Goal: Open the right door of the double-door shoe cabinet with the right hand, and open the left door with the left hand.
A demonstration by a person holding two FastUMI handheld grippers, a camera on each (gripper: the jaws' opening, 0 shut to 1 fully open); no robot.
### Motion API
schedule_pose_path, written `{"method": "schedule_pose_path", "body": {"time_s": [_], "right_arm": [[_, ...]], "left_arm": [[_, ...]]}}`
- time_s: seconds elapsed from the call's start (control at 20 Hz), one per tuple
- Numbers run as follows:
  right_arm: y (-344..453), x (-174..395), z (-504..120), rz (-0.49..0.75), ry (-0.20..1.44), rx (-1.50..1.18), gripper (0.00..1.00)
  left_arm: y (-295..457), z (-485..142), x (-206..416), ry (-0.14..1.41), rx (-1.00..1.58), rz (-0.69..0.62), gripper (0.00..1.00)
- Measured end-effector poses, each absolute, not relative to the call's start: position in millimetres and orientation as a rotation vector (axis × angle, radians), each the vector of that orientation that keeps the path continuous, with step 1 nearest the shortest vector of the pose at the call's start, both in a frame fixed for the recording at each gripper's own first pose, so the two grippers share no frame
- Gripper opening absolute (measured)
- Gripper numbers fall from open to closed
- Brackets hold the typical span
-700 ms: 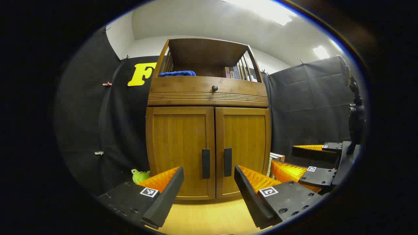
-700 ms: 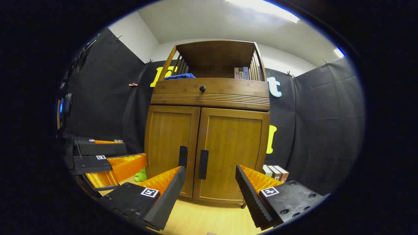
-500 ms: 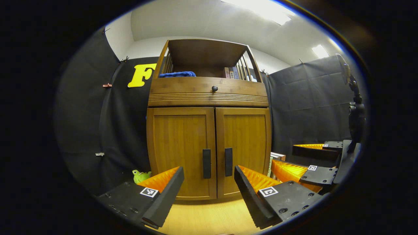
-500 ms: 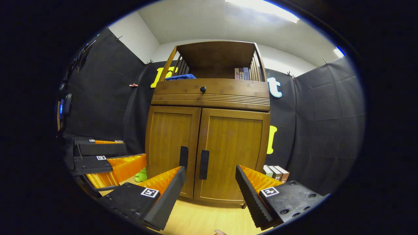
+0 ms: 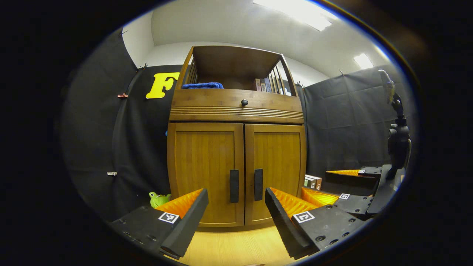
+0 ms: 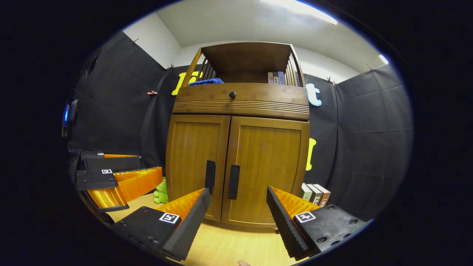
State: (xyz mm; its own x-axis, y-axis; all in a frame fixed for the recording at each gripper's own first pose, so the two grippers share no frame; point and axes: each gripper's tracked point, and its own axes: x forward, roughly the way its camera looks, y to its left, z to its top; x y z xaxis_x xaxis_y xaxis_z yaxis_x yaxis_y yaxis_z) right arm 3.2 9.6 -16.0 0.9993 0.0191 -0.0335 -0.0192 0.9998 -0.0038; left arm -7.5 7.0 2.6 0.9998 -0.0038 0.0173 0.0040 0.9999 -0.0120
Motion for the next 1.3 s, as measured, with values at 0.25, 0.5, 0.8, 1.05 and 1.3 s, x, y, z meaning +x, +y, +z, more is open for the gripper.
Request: {"method": "schedule_pose_path", "body": {"time_s": [0.25, 0.5, 0.8, 1.05, 1.3], "right_arm": [[10, 2, -15, 0.02, 0.031, -0.002, 0.96], [10, 4, -10, 0.016, 0.015, 0.008, 0.96], [23, 23, -8, 0.029, 0.007, 0.014, 0.96], [32, 59, -13, 0.012, -0.019, 0.011, 0.96], [49, 105, -37, 0.035, 0.033, 0.066, 0.95]], "left_arm": [[6, 0, -7, -0.01, -0.009, -0.012, 0.96], [10, 3, -9, -0.022, -0.024, -0.019, 0.96], [18, 3, -11, -0.023, -0.035, -0.013, 0.96], [35, -7, -16, -0.016, -0.024, -0.013, 0.96], [52, -15, -22, -0.011, -0.007, 0.009, 0.96]]}}
